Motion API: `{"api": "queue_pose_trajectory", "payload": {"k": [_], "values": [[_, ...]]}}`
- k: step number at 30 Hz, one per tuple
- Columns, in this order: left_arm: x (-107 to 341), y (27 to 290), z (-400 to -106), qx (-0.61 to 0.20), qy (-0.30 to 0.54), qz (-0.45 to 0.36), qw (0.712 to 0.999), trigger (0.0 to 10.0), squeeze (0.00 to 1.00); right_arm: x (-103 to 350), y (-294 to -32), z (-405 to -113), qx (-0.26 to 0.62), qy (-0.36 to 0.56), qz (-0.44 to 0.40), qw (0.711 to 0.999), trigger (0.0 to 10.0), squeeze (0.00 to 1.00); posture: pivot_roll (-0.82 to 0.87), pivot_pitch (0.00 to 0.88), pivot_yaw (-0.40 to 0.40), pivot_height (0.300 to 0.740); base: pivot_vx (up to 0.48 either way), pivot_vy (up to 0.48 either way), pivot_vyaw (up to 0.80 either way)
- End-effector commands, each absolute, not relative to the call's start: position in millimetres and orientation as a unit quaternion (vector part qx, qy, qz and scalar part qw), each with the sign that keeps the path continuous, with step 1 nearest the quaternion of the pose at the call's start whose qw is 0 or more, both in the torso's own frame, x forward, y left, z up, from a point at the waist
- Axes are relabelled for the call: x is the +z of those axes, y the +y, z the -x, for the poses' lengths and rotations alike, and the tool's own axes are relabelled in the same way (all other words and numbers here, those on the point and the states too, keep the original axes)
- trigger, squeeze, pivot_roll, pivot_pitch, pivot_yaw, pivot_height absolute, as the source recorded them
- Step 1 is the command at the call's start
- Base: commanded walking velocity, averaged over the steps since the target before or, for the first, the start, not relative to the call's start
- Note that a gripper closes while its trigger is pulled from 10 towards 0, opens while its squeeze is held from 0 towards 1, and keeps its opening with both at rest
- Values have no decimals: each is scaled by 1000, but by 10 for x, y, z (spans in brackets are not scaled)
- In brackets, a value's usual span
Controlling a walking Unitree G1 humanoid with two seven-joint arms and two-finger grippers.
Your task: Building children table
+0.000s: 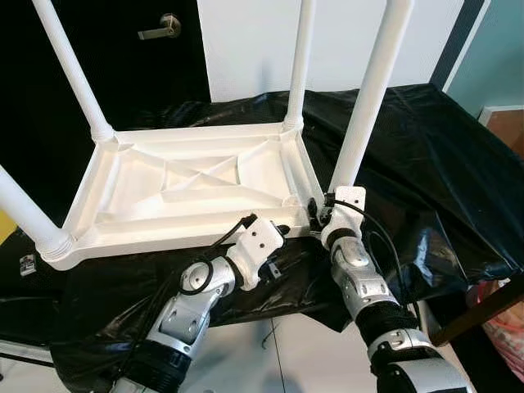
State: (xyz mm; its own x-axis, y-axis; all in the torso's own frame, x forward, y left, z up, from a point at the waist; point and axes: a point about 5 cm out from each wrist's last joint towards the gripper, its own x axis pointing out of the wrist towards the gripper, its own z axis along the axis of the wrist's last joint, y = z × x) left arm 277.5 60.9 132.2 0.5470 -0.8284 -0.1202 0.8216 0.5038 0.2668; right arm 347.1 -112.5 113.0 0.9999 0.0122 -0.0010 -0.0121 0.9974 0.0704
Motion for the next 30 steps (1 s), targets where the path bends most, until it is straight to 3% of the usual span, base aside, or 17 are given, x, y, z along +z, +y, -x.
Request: {"api": "queue_pose_trajectory", "payload": {"k": [1, 4, 5, 11, 19, 26, 27, 28, 29, 30], "values": [[1311, 612, -2772, -458, -9, -147, 877, 10000, 0, 1137, -1136, -3446, 19, -12, -37, 999, 10000, 1000, 15, 4, -25, 740, 0, 0, 0], [1309, 607, -2761, -458, -9, -146, 877, 10000, 0, 1147, -1161, -3424, 43, -19, -39, 998, 10000, 1000, 16, 8, -27, 740, 0, 0, 0], [1304, 607, -2751, -458, -8, -144, 877, 10000, 0, 1148, -1187, -3407, 65, -23, -41, 997, 10000, 0, 15, 10, -28, 740, 0, 0, 0], [1292, 622, -2736, -458, -4, -144, 877, 10000, 0, 1148, -1409, -3365, 198, -26, -15, 980, 10000, 0, 18, 15, -24, 740, 0, 0, 0], [1298, 634, -2736, -462, -2, -148, 874, 10000, 0, 1222, -1617, -3456, 258, -17, 34, 965, 10000, 0, 17, 13, -8, 740, 0, 0, 0], [1316, 621, -2754, -472, -3, -155, 868, 10000, 0, 1260, -1514, -3614, 291, 5, 65, 955, 10000, 0, 15, 0, 12, 740, 0, 0, 0], [1319, 617, -2755, -473, -3, -155, 867, 10000, 0, 1243, -1492, -3611, 295, 8, 63, 953, 8235, 0, 15, 0, 12, 740, 0, 0, 0], [1318, 613, -2753, -473, -3, -155, 867, 10000, 0, 1215, -1468, -3600, 300, 12, 66, 952, 1922, 0, 20, 0, 7, 740, 0, 0, 0], [1318, 612, -2752, -473, -4, -156, 867, 10000, 0, 1186, -1450, -3585, 308, 16, 66, 949, 0, 0, 21, 0, 6, 740, 0, 0, 0], [1318, 612, -2752, -473, -4, -156, 867, 10000, 0, 1186, -1450, -3585, 308, 16, 66, 949, 0, 0, 21, 0, 6, 740, 0, 0, 0]]}}
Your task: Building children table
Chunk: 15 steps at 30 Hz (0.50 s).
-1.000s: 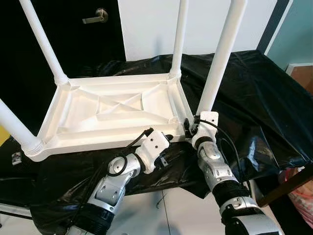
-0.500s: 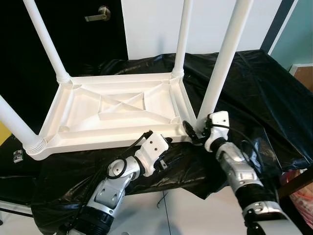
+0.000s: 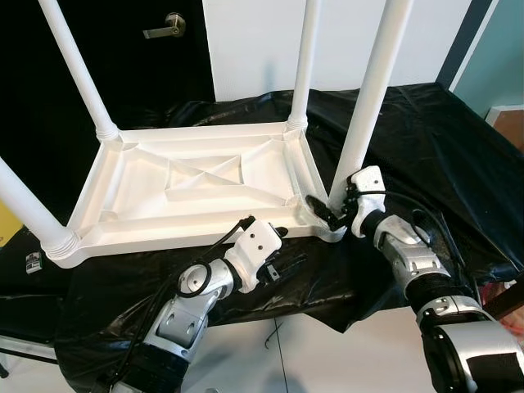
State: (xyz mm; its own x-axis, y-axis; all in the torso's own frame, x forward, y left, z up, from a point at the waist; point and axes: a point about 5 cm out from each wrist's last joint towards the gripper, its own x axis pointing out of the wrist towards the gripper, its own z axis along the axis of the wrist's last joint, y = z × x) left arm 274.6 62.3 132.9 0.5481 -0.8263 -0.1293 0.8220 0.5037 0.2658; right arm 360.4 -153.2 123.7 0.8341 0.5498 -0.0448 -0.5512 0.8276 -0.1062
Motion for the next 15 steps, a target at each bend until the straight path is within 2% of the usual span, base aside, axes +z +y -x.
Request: {"api": "queue_pose_trajectory", "payload": {"k": [1, 11, 12, 15], "values": [[1316, 615, -2750, -472, -4, -156, 868, 10000, 0, 1156, -1447, -3566, 313, 19, 66, 947, 0, 0, 25, 0, 3, 740, 0, 0, 0], [1297, 624, -2726, -470, -1, -155, 869, 10000, 0, 1058, -1573, -3524, 298, 31, 50, 953, 0, 0, 25, 0, -3, 740, 0, 0, 0], [1295, 622, -2728, -470, 0, -155, 869, 10000, 0, 1052, -1615, -3525, 278, 30, 41, 959, 10000, 0, 24, 0, -2, 740, 0, 0, 0], [1290, 624, -2725, -472, 0, -155, 868, 10000, 0, 1082, -1673, -3530, 218, 12, 0, 976, 10000, 0, 19, 0, 4, 740, 0, 0, 0]]}}
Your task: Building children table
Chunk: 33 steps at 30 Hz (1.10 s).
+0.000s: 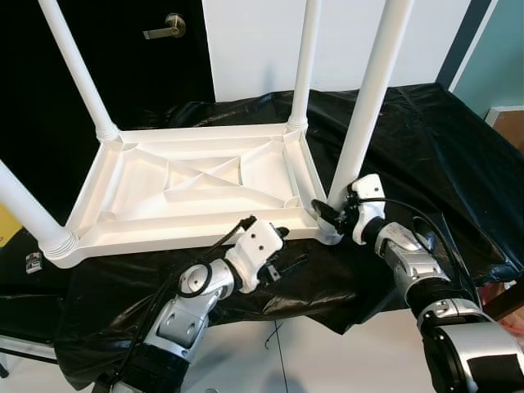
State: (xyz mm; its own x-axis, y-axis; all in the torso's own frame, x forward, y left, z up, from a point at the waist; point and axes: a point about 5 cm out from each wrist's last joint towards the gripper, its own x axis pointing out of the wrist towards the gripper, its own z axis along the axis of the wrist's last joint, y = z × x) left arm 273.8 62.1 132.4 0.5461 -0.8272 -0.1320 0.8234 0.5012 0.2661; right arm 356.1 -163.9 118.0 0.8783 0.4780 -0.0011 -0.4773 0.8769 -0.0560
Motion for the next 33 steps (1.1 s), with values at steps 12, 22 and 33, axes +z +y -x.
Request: {"api": "queue_pose_trajectory", "payload": {"k": [12, 22, 33], "values": [[1273, 649, -2735, -472, 6, -157, 867, 10000, 0, 1005, -1676, -3563, 37, 47, -12, 998, 10000, 0, 4, 0, 16, 740, 0, 0, 0], [1228, 649, -2690, -476, 15, -158, 865, 10000, 0, 1012, -1312, -3547, -55, 41, -42, 997, 10000, 0, 12, 0, 10, 740, 0, 0, 0], [1196, 685, -2650, -462, 21, -151, 874, 10000, 0, 1148, -1204, -3505, -67, -3, -43, 997, 10000, 1000, 28, 8, -16, 740, 0, 0, 0]]}}
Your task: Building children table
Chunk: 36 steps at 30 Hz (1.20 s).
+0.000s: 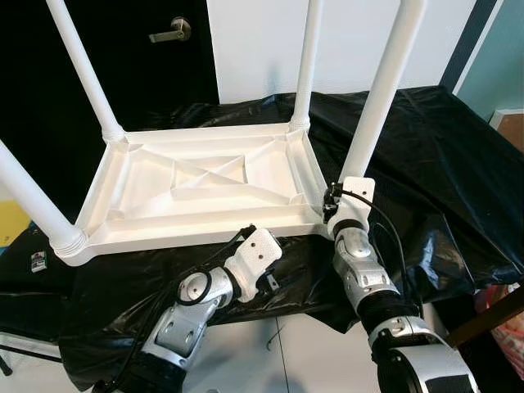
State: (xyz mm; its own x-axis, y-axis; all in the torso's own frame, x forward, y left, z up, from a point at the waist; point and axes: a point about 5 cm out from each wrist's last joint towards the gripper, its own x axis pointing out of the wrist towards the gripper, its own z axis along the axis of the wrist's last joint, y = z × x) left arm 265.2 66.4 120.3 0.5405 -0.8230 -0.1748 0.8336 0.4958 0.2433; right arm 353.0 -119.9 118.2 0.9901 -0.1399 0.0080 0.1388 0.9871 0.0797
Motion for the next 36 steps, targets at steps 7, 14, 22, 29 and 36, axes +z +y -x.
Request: {"api": "queue_pose_trajectory", "payload": {"k": [7, 14, 22, 29, 36], "values": [[1171, 781, -2633, -448, 29, -151, 881, 10000, 0, 1226, -1419, -3414, -78, -48, -22, 996, 10000, 1000, 28, 20, -25, 740, 0, 0, 0], [1157, 974, -2624, -428, 42, -159, 889, 10000, 0, 1120, -1440, -3171, -20, -51, -3, 998, 10000, 0, 25, 39, -20, 740, 0, 0, 0], [1166, 1316, -2632, -393, 61, -177, 900, 10000, 0, 982, -1382, -2852, 41, -34, 17, 998, 10000, 0, 26, 59, -10, 740, 0, 0, 0], [1327, 1577, -2561, -363, 53, -160, 917, 10000, 0, 905, -1171, -2588, 189, -1, 18, 982, 10000, 0, 24, 80, 3, 740, 0, 0, 0], [1419, 2022, -2481, -307, 71, -168, 934, 10000, 0, 1086, -879, -2691, 282, -12, -3, 959, 10000, 0, 43, 87, 0, 740, 0, 0, 0]]}}
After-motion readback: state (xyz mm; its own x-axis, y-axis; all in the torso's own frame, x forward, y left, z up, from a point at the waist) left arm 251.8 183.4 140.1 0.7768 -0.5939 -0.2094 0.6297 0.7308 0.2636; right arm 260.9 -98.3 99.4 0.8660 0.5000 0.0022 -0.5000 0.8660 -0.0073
